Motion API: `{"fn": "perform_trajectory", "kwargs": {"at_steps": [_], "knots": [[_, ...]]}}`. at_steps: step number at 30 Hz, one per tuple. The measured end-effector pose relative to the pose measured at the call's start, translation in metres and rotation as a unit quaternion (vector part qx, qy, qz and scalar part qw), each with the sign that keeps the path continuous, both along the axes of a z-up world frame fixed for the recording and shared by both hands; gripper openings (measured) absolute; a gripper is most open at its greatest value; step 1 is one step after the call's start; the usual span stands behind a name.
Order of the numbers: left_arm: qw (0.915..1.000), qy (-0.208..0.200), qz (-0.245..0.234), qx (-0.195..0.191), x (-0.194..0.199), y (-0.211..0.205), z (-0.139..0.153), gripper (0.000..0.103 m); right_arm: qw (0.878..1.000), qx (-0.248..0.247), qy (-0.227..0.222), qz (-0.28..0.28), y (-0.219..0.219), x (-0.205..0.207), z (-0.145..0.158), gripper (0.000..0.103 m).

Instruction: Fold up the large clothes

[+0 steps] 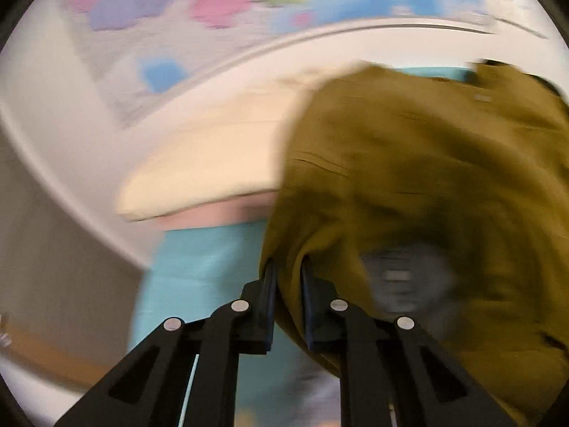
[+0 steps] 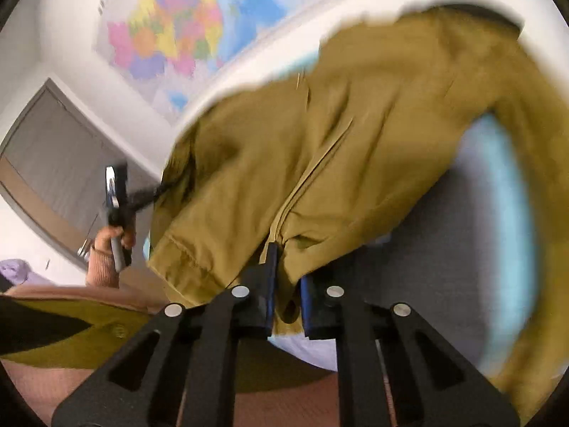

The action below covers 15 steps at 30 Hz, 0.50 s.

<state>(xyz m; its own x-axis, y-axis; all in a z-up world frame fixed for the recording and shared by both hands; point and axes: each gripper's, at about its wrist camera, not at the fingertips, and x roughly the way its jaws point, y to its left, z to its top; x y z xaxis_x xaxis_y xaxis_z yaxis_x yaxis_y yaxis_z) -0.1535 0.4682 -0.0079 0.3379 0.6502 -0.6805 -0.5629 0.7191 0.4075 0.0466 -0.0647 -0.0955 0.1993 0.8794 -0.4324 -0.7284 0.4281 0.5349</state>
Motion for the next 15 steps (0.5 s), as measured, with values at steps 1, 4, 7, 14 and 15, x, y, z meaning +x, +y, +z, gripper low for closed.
{"fn": "perform_trajectory", "kwargs": {"at_steps": [1, 4, 7, 14, 15], "knots": [[0.9997, 0.007, 0.016, 0.018, -0.002, 0.004, 0.001, 0.012, 1.000, 0.003, -0.015, -0.028, -0.017, 0.002, 0.011, 0.008], [0.9930, 0.041, 0.074, 0.082, -0.004, 0.012, -0.002, 0.034, 0.998, -0.019, -0.003, -0.059, -0.040, 0.015, 0.012, 0.009], [0.9990, -0.027, 0.034, 0.011, -0.013, 0.003, 0.009, 0.059, 0.993, -0.102, 0.021, -0.060, -0.017, 0.022, -0.022, 0.021], [0.9611, -0.117, -0.187, -0.166, -0.014, -0.067, 0.017, 0.081, 0.995, -0.058, 0.046, -0.067, -0.025, 0.028, -0.028, 0.058], [0.9545, -0.110, -0.203, -0.188, -0.009, -0.075, 0.011, 0.084, 0.996, -0.047, 0.047, -0.064, -0.027, 0.028, -0.028, 0.061]]}}
